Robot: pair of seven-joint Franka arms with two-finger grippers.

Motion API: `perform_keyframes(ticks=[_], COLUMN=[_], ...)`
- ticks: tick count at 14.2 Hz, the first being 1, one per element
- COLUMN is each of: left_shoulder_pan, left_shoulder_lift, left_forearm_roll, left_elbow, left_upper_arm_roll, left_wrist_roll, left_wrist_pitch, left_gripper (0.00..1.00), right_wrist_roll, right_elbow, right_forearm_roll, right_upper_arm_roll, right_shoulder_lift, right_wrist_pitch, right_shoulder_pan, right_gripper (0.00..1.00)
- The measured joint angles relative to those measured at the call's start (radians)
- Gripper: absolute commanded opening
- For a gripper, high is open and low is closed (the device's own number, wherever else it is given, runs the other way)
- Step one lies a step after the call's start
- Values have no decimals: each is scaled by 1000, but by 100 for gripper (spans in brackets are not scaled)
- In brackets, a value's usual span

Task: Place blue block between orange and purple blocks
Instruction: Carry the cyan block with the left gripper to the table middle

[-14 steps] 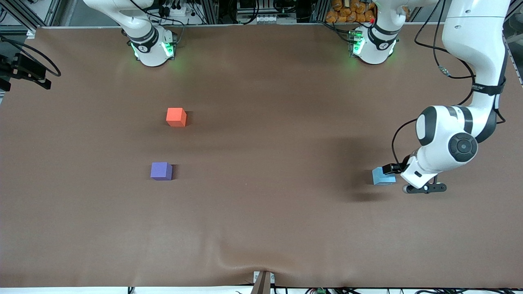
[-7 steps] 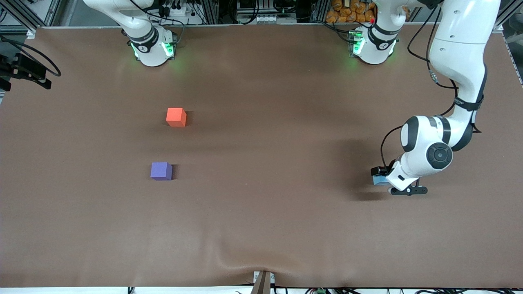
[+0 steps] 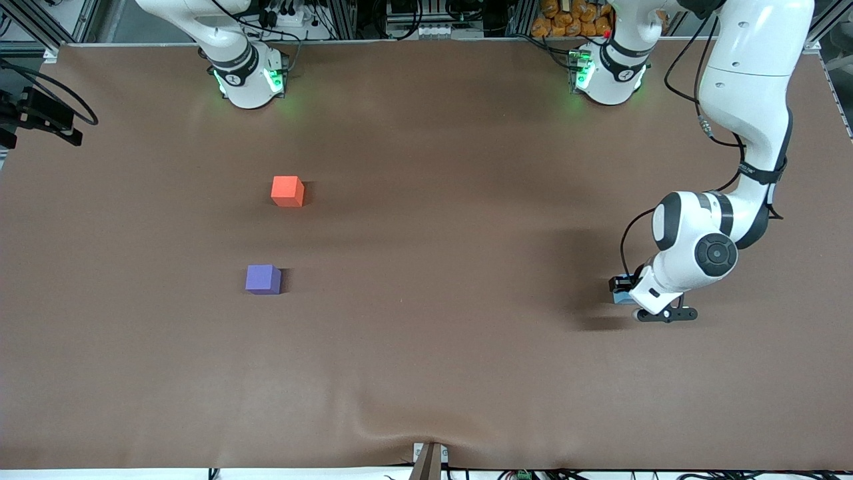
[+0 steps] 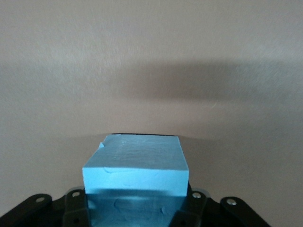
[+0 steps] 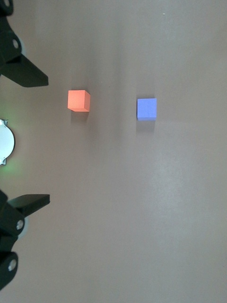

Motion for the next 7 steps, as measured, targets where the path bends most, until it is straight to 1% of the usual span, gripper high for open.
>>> perform_keyframes(ticks=[2,4,5,7], left_shoulder_pan=[-1,-10,-27,-97], left_shoulder_lift=[-22,-54,-65,-72], left_forearm_roll=[0,0,0,0], left_elbow=[16,27,36,54], left_upper_arm_roll=[-21,-65,-86,-106], left_wrist_roll=[-21,-101,-155,-274], left_wrist_pitch=[-9,-56,-79,-111], left_gripper=[0,0,0,0], right_wrist_roll=[0,0,0,0], right_elbow=[0,0,0,0], right_forearm_roll=[0,0,0,0], right_upper_arm_roll=[0,-1,-2,-2], right_shoulder_lift=[0,1,1,1], right_wrist_pitch=[0,0,0,0], right_shoulder_pan=[-1,-2,-3,-3], right_gripper=[100,100,100,100])
